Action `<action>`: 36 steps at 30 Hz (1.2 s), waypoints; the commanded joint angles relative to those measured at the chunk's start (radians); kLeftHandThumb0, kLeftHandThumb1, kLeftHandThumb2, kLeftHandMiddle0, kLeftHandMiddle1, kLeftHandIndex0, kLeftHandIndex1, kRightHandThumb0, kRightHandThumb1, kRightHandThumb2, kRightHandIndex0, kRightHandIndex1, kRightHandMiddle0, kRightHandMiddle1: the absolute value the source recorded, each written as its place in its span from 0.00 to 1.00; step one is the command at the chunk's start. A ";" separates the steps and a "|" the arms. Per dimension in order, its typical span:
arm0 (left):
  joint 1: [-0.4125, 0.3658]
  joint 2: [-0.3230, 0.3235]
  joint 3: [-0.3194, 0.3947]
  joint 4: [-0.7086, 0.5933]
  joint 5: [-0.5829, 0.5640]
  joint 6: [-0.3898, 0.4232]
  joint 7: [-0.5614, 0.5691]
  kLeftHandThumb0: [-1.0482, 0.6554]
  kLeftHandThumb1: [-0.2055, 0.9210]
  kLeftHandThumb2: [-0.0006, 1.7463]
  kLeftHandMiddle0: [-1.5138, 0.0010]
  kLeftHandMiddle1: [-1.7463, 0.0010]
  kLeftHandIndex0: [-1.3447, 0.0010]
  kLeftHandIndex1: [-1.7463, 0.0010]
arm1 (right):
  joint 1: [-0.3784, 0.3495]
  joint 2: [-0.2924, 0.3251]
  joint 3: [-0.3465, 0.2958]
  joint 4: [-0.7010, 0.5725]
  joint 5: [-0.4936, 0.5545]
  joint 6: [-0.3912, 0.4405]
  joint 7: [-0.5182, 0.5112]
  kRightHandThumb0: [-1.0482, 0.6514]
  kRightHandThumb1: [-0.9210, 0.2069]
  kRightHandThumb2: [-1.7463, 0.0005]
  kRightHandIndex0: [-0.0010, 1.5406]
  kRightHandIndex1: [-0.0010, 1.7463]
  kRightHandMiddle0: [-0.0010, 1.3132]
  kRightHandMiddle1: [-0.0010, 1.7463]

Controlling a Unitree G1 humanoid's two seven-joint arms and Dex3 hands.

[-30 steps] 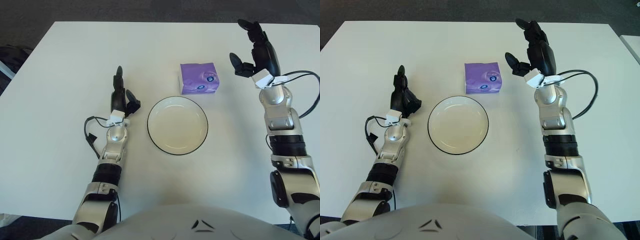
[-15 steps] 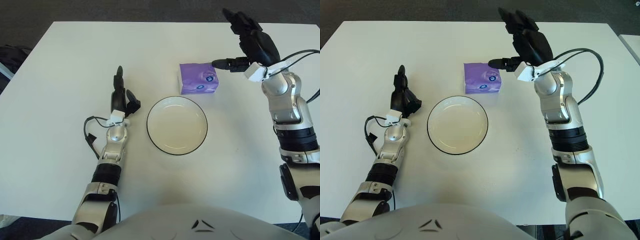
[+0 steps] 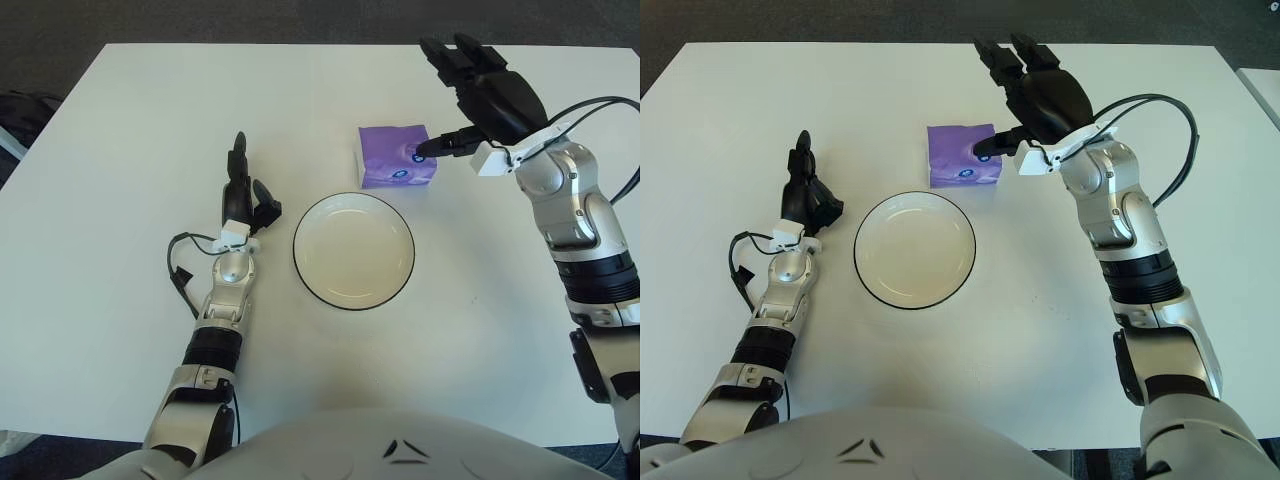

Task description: Put the tissue paper into the plate.

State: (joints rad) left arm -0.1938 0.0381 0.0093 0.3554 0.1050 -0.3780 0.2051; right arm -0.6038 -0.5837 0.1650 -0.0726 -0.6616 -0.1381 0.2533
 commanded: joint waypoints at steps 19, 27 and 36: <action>0.111 -0.026 -0.022 0.119 0.012 0.083 -0.006 0.11 1.00 0.70 0.97 1.00 1.00 0.92 | -0.168 -0.016 0.169 0.342 -0.149 -0.240 -0.156 0.00 0.00 0.83 0.00 0.00 0.00 0.00; 0.099 -0.030 -0.021 0.134 0.016 0.075 0.006 0.11 1.00 0.69 0.97 1.00 1.00 0.90 | -0.201 -0.026 0.188 0.415 -0.159 -0.309 -0.164 0.00 0.00 0.80 0.00 0.00 0.00 0.00; 0.086 -0.031 -0.019 0.149 0.012 0.068 0.010 0.11 1.00 0.69 0.96 1.00 1.00 0.89 | -0.250 -0.029 0.234 0.535 -0.206 -0.386 -0.236 0.00 0.00 0.72 0.00 0.00 0.00 0.00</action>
State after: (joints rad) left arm -0.2106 0.0360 0.0042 0.3704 0.1048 -0.3459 0.2129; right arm -0.8316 -0.6000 0.3824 0.4290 -0.8479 -0.4986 0.0443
